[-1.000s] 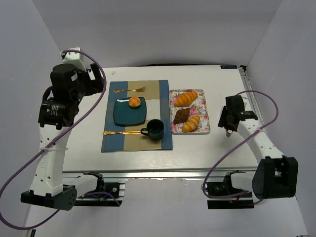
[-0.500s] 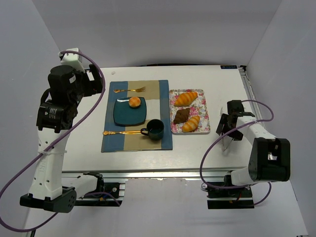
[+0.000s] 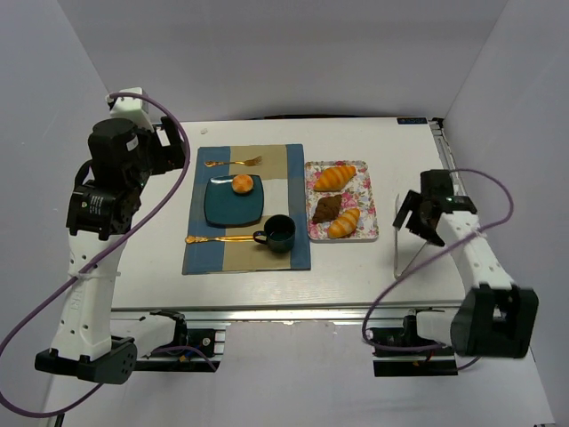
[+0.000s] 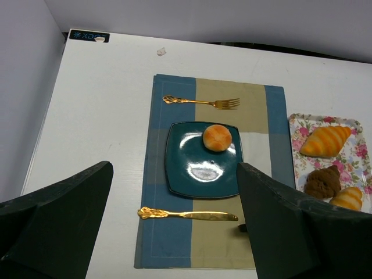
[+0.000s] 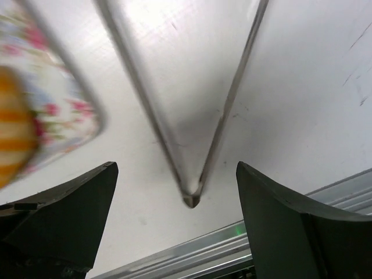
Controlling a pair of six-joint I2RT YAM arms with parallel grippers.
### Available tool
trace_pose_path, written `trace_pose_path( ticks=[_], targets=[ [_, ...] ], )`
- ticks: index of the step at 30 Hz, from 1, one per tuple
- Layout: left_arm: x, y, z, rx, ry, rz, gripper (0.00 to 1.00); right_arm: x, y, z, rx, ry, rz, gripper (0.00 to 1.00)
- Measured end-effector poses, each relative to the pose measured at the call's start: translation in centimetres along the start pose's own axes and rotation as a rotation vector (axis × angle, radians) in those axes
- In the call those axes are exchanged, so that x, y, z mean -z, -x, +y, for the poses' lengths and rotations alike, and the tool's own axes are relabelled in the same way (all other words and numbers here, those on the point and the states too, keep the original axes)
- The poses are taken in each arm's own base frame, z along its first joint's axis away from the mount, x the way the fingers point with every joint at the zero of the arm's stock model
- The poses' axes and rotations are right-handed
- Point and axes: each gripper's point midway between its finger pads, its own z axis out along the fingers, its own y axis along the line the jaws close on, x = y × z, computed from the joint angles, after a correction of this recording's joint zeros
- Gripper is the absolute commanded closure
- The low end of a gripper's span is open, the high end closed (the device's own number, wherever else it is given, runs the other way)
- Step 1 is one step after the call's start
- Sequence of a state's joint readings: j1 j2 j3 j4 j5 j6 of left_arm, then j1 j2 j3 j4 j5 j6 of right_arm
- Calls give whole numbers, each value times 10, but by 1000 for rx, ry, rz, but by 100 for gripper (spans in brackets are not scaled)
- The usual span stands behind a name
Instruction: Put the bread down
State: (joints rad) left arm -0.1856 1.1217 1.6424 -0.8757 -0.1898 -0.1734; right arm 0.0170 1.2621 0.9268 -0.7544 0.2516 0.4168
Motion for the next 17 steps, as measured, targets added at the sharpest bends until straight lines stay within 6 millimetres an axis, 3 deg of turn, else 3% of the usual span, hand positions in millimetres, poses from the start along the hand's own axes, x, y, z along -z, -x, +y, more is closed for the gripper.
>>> trace_pose_path(
  ticks=[4, 7, 10, 17],
  targets=[
    [1, -5, 9, 9, 47, 6, 2, 73, 37, 6, -72, 119, -223, 11],
    [2, -6, 14, 23, 81, 2, 2, 109, 39, -1, -113, 163, -312, 11],
    [1, -5, 17, 44, 104, -6, 2, 124, 24, -11, -142, 163, -323, 11],
    [-5, -7, 22, 90, 141, -31, 2, 124, -10, -34, -192, 110, -313, 11]
  ],
)
